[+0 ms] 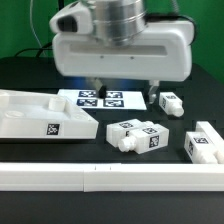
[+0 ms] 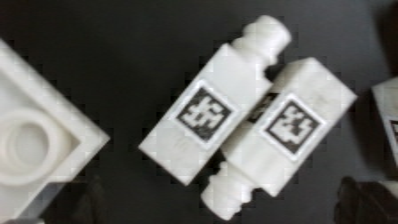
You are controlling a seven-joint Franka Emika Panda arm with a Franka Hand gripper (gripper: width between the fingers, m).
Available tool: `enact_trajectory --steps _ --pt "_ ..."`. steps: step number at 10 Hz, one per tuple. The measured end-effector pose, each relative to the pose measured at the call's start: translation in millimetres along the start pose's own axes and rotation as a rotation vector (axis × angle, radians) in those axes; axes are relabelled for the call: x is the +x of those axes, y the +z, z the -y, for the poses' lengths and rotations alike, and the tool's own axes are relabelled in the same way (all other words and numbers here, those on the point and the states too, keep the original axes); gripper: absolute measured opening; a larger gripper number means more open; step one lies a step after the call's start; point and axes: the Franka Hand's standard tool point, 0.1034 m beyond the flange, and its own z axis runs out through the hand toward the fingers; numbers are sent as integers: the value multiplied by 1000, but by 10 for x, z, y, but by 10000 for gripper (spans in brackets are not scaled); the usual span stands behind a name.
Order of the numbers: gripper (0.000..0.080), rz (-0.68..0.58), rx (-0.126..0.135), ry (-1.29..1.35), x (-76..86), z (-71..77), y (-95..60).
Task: Assemble one leg
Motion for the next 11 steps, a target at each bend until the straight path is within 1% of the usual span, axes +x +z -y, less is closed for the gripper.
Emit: enact_trajectory --steps 1,2,3,4,5,6,7,10,11 --pt "649 -7 -5 94 -62 115 26" --pt "649 -19 -6 120 -86 190 82" --pt "649 -34 -8 108 -115 232 172" --pt "649 -42 -11 101 -154 230 270" --pt "649 -42 -5 77 -127 197 303" --pt "649 -51 1 59 -89 168 310" --pt "649 -51 0 55 -100 195 310" --pt "649 -51 0 53 -103 198 313" --pt "649 -55 0 138 -112 174 335"
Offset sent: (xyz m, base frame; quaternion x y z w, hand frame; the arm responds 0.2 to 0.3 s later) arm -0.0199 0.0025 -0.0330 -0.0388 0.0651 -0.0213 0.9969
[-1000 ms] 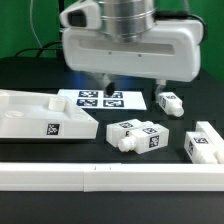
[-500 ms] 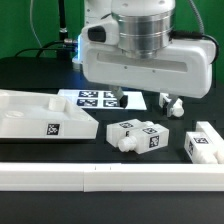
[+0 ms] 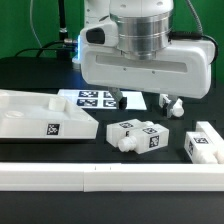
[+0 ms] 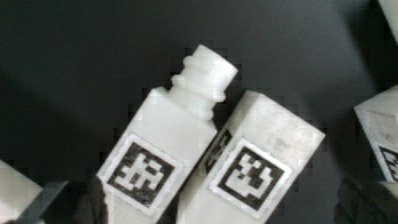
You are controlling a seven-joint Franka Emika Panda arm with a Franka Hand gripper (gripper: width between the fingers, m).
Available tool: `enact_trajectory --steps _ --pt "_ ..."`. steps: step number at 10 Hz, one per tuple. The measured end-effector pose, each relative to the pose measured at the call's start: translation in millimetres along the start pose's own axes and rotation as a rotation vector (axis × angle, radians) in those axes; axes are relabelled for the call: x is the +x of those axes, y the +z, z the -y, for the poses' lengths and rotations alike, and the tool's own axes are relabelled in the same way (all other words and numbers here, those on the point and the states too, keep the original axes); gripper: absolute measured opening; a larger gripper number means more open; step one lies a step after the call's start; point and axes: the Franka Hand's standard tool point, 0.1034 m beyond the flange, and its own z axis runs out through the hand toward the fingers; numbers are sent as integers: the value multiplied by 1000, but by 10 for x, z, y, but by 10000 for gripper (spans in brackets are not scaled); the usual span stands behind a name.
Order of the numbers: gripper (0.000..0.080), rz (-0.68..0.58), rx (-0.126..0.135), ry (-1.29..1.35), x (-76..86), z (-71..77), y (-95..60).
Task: Assemble one leg
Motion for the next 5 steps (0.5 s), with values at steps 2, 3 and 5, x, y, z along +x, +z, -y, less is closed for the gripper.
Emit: enact_trajectory --steps 2,3,5 --pt "649 -17 1 101 -25 -38 105" --pt "649 -22 0 124 -24 -29 169" --pt "649 -30 0 116 -14 7 230"
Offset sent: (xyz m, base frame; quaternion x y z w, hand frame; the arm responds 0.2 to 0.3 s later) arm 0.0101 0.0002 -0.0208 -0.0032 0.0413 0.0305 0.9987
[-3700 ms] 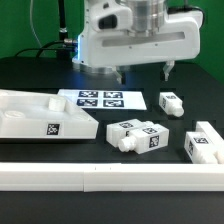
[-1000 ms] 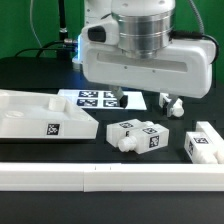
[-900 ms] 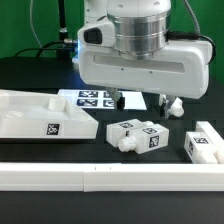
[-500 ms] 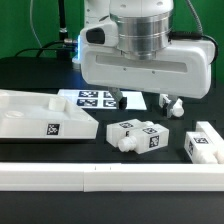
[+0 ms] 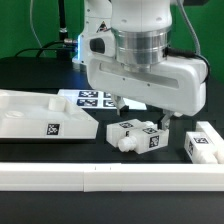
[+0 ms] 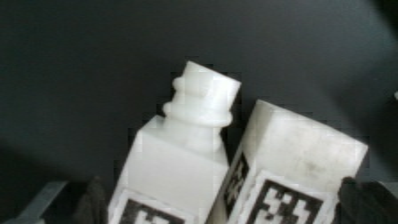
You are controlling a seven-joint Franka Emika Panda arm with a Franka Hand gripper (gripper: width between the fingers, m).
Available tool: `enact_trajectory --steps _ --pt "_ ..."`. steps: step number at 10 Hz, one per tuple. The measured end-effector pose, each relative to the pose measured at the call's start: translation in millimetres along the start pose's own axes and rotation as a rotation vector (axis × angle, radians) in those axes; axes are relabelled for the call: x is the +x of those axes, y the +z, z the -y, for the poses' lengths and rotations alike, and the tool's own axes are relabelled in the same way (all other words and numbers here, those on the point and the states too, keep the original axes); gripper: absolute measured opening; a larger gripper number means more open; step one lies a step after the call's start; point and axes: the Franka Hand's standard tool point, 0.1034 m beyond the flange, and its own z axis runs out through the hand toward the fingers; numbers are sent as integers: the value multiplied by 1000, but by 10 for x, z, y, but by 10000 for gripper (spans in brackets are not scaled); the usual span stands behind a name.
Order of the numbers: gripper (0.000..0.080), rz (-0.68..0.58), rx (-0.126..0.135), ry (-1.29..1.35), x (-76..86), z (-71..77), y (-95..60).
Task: Assemble one leg
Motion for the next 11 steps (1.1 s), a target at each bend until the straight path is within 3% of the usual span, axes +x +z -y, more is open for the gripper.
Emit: enact_trajectory --steps 11 --pt "649 -36 22 -27 46 98 -6"
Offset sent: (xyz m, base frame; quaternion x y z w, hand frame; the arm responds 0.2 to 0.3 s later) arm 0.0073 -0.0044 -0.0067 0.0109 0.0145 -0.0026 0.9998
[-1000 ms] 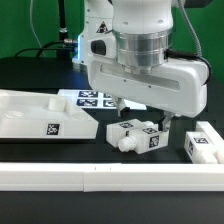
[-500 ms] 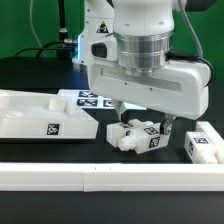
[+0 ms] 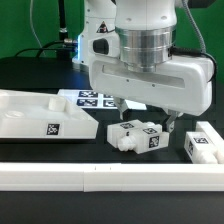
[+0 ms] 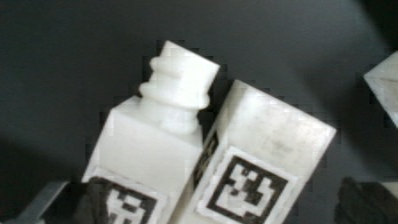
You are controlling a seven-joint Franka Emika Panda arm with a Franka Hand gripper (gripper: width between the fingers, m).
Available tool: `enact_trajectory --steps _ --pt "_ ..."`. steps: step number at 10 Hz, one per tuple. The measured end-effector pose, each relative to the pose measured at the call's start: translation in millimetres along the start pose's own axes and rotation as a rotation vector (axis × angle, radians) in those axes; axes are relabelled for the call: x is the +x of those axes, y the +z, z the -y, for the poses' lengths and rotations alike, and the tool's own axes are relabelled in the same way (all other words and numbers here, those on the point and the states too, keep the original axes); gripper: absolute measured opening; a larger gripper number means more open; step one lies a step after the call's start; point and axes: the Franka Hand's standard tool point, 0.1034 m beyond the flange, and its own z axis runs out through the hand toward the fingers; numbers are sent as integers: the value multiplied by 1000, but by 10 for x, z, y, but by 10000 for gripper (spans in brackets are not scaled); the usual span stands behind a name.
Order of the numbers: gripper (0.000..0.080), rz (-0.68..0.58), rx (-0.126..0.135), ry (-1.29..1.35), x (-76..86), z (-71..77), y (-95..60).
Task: Assemble one leg
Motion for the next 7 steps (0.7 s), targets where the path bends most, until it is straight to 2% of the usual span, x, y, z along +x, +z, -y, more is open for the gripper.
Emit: enact_trajectory --steps 4,7 --pt "649 1 1 -14 -35 106 44" --pt "649 -3 3 -32 -36 101 45"
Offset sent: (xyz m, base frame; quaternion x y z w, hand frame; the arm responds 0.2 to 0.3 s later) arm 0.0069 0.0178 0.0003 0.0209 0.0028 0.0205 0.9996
